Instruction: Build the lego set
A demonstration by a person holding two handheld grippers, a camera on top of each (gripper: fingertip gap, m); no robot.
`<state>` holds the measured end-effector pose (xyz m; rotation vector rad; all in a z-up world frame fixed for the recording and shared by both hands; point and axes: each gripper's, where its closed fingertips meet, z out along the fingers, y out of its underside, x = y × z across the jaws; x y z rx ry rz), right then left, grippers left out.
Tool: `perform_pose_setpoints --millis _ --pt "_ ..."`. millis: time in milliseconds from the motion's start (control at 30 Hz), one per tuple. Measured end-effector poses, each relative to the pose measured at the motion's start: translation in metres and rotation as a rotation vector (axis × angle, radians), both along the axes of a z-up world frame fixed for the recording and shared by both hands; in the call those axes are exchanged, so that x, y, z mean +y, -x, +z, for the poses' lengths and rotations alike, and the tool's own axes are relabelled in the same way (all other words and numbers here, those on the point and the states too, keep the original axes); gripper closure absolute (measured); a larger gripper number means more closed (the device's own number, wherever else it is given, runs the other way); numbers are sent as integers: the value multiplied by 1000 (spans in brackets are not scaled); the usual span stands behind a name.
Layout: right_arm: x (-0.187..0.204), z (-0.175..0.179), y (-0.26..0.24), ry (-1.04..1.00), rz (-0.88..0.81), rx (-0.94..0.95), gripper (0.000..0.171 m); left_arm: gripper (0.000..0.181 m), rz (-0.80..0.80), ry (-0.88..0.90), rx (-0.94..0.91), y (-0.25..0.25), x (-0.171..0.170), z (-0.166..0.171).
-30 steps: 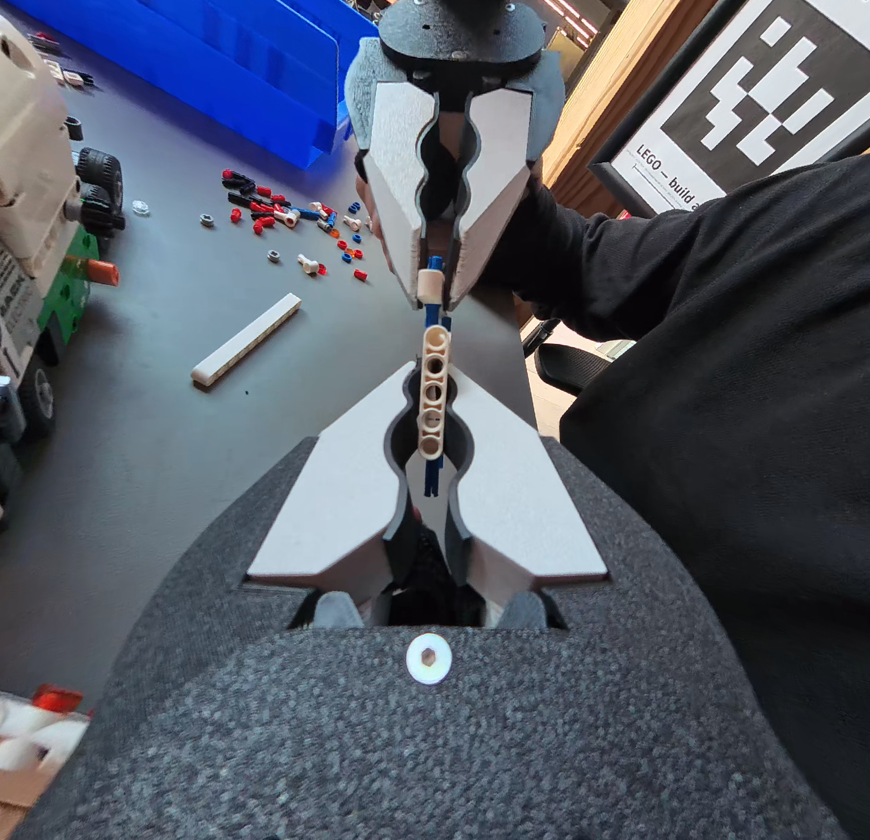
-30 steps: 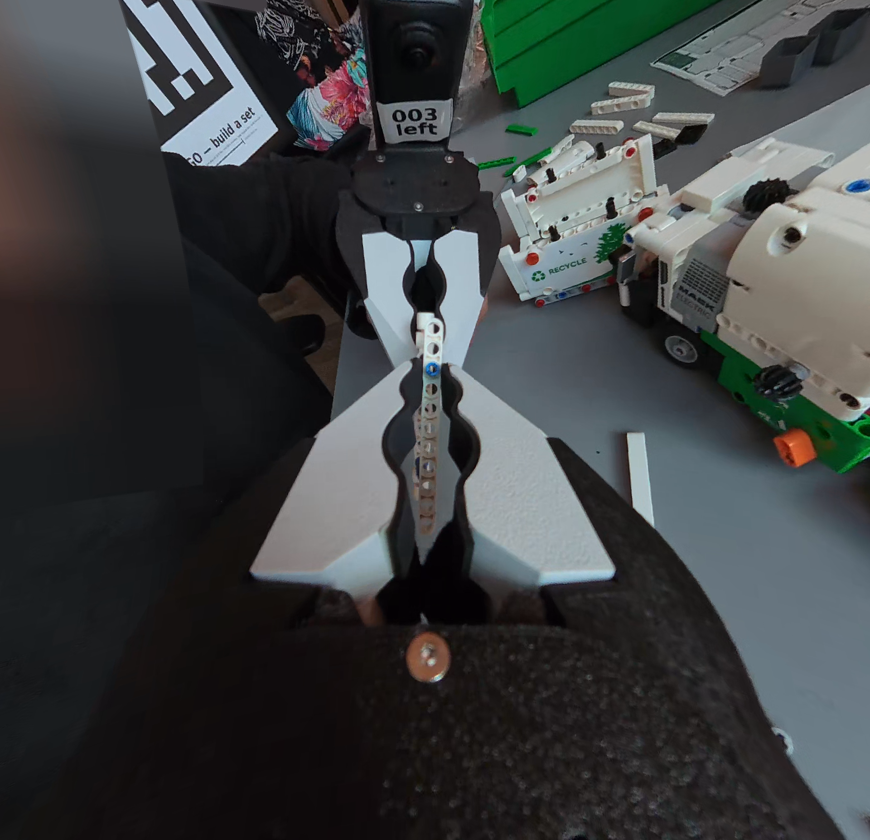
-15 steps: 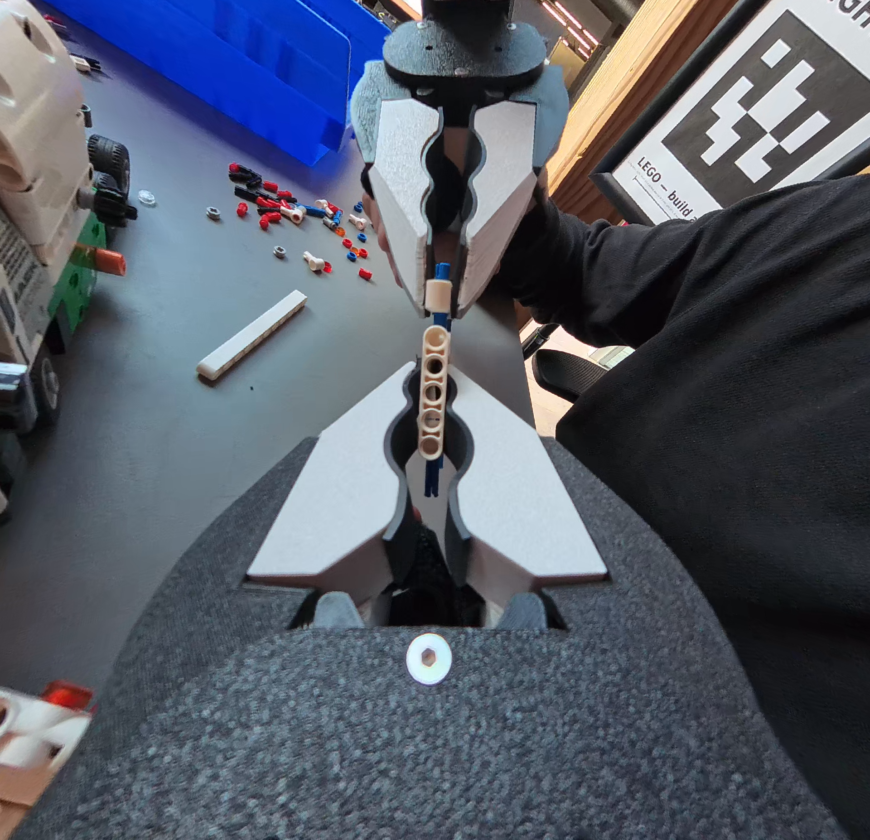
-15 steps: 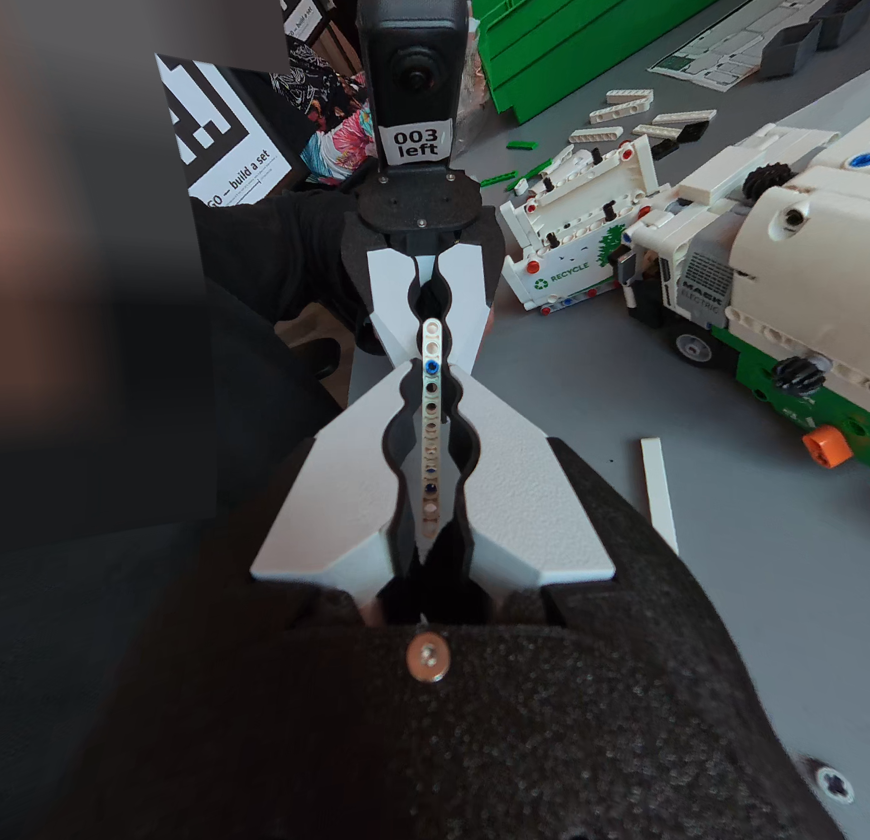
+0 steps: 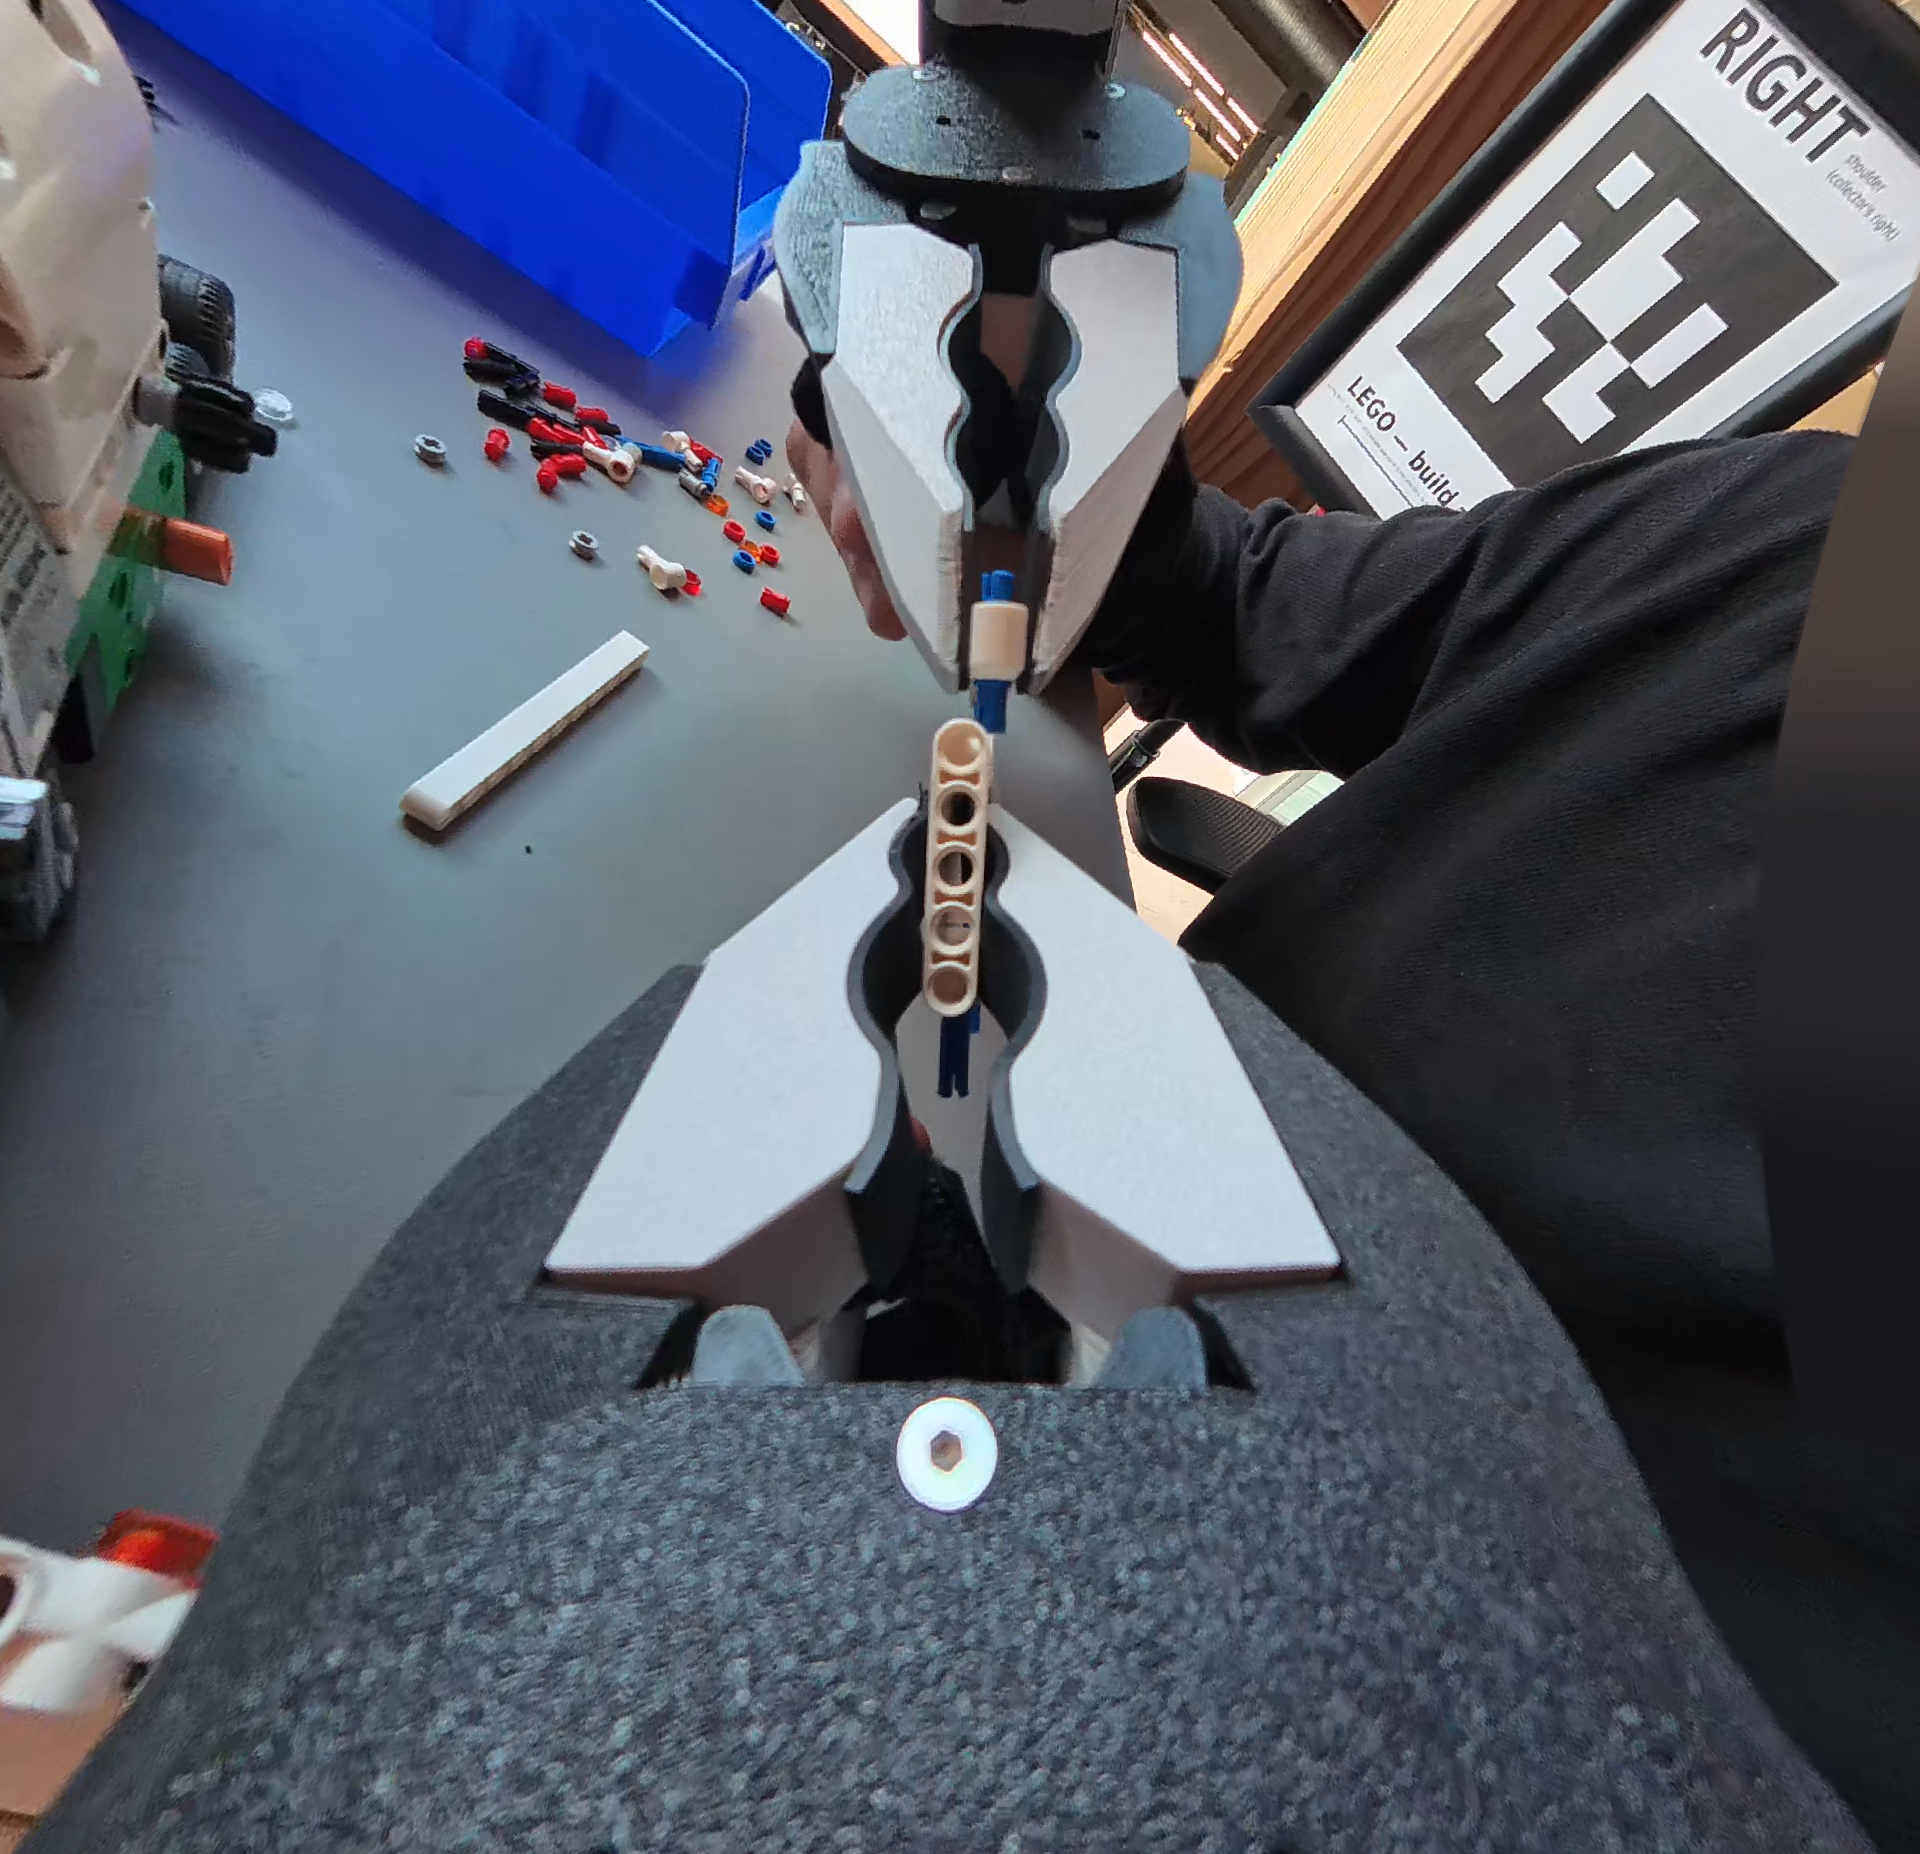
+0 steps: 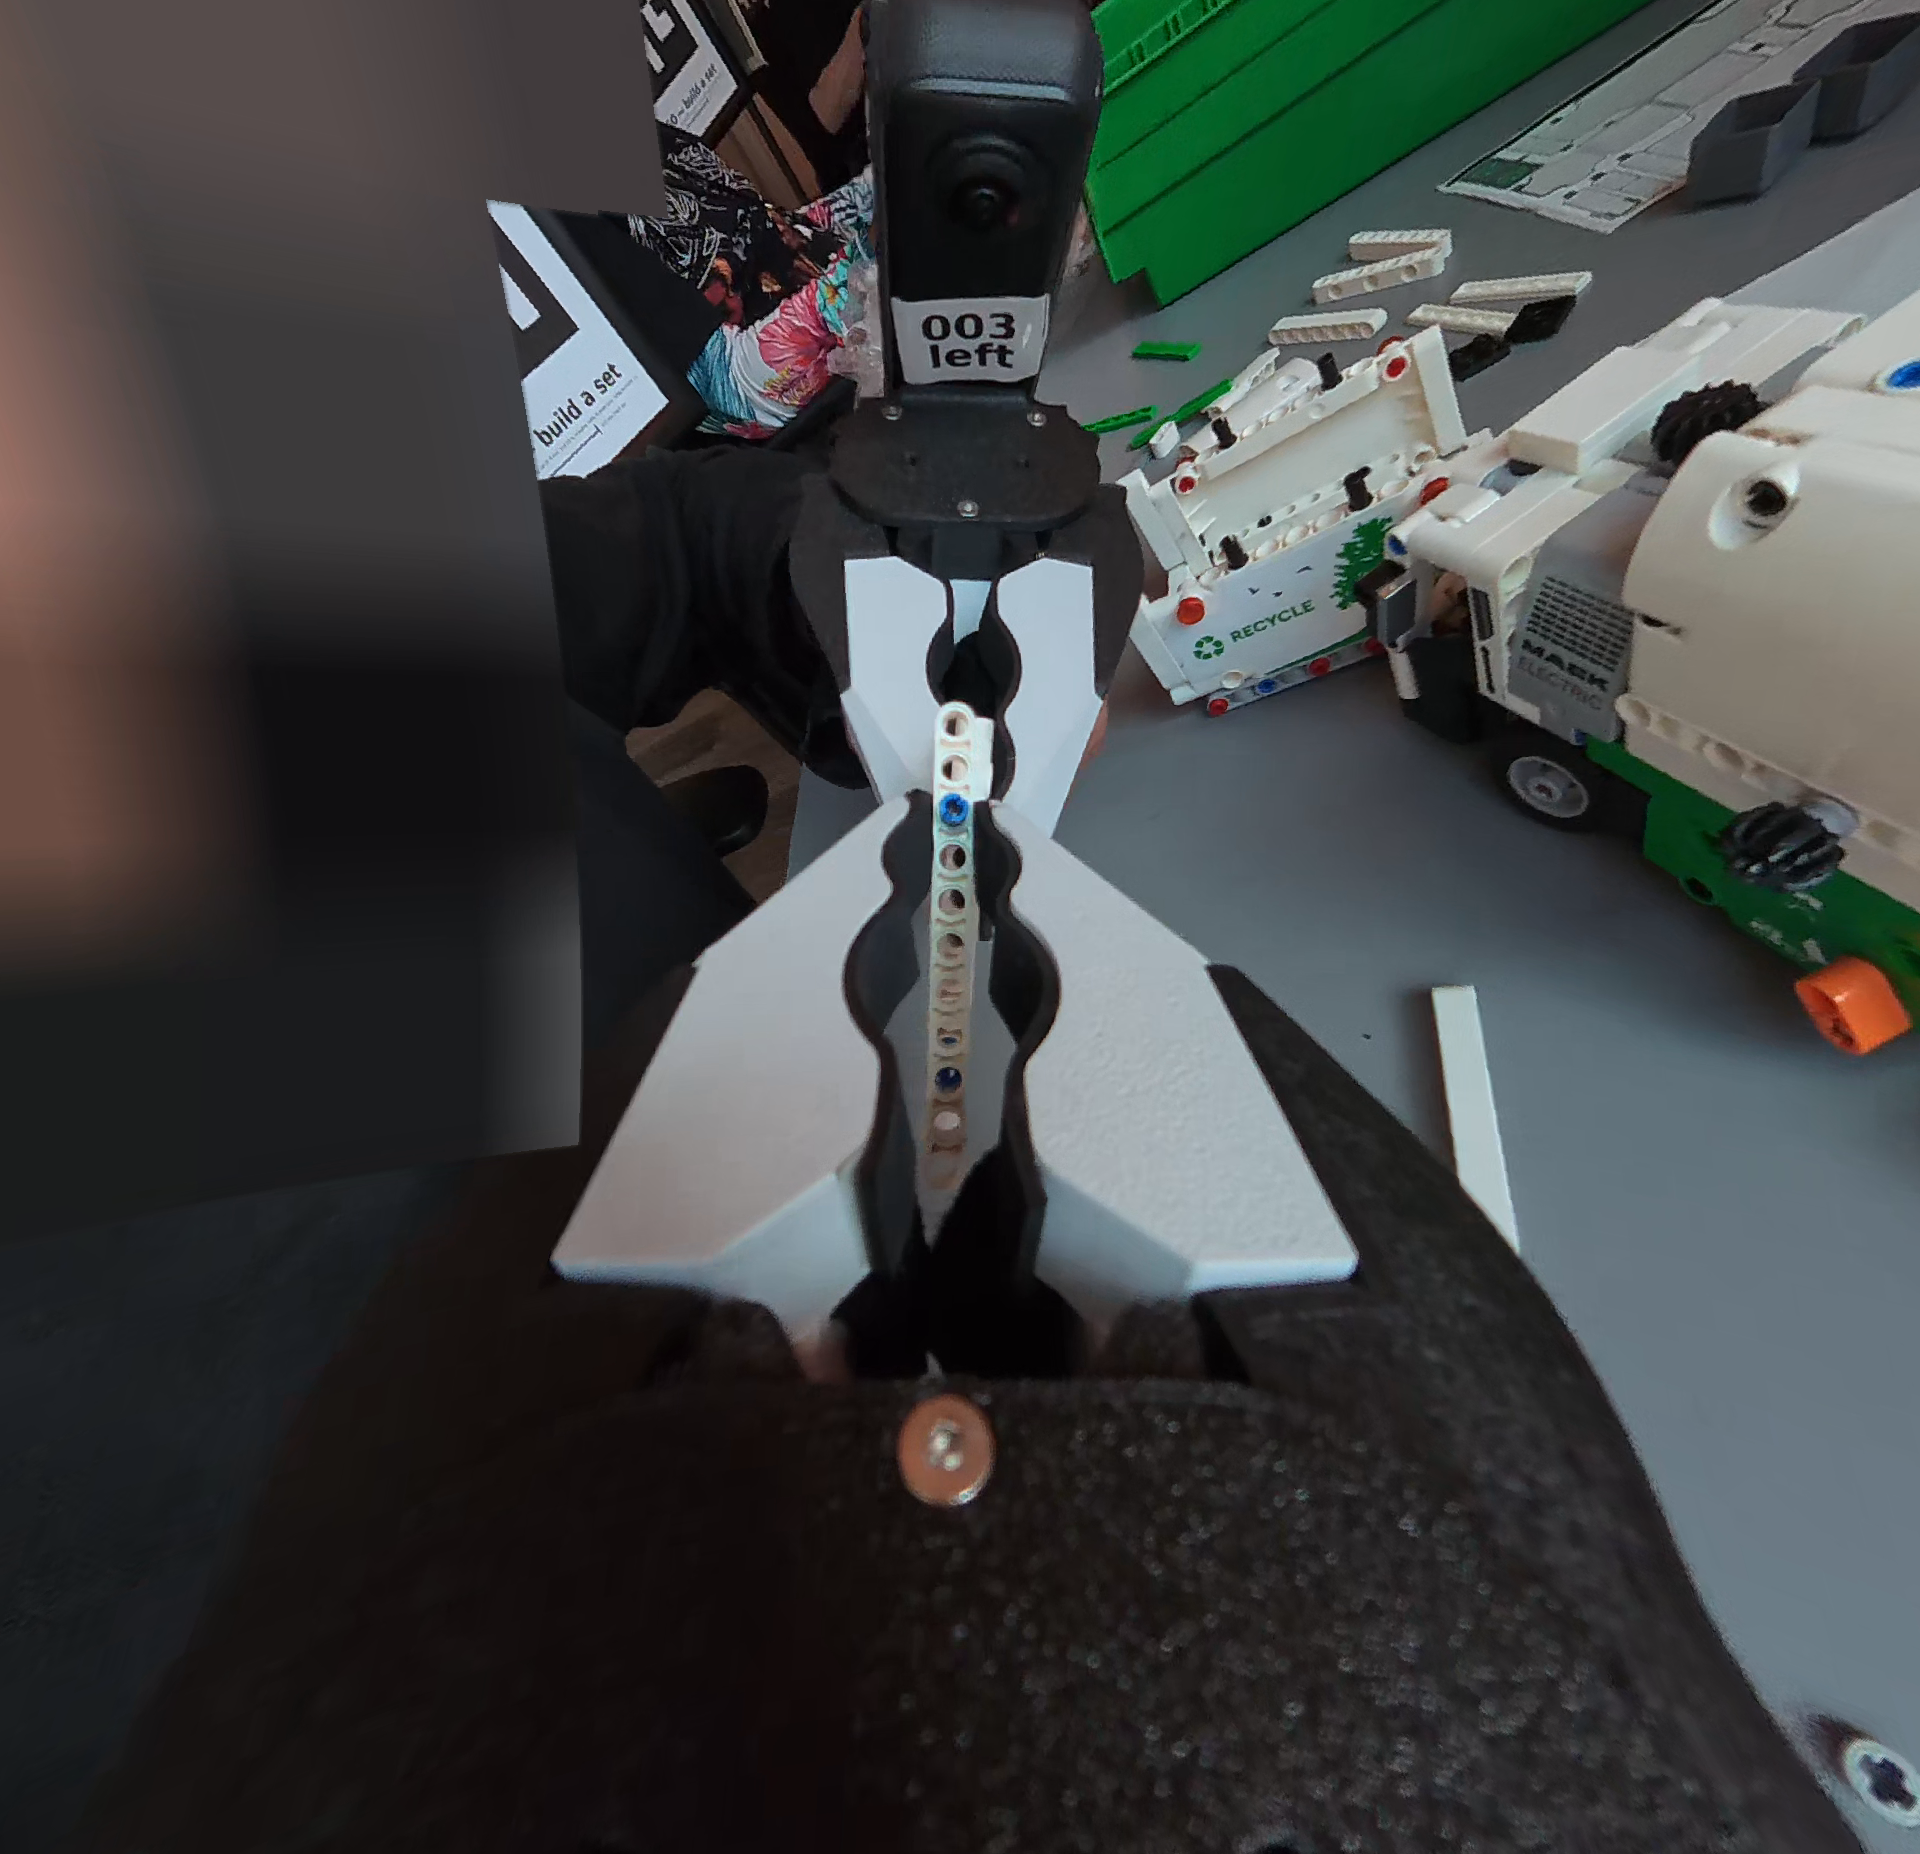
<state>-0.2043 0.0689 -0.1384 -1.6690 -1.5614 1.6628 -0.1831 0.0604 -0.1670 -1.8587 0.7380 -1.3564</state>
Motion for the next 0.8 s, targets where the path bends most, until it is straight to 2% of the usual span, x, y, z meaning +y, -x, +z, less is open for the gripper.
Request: perform_pose_setpoints --millis 133,233,433,800 --pt "8 14 -3 90 -9 38 166 181 2 -10 20 -1 0 -2" --pt "14 18 -6 70 -35 54 166 181 9 -6 14 0 1 -1" --pt "5 3 2 65 -29 28 165 181 7 -4 -7 0 1 1" --pt "6 -1 5 61 -46 21 165 181 25 13 -21 3 5 2"
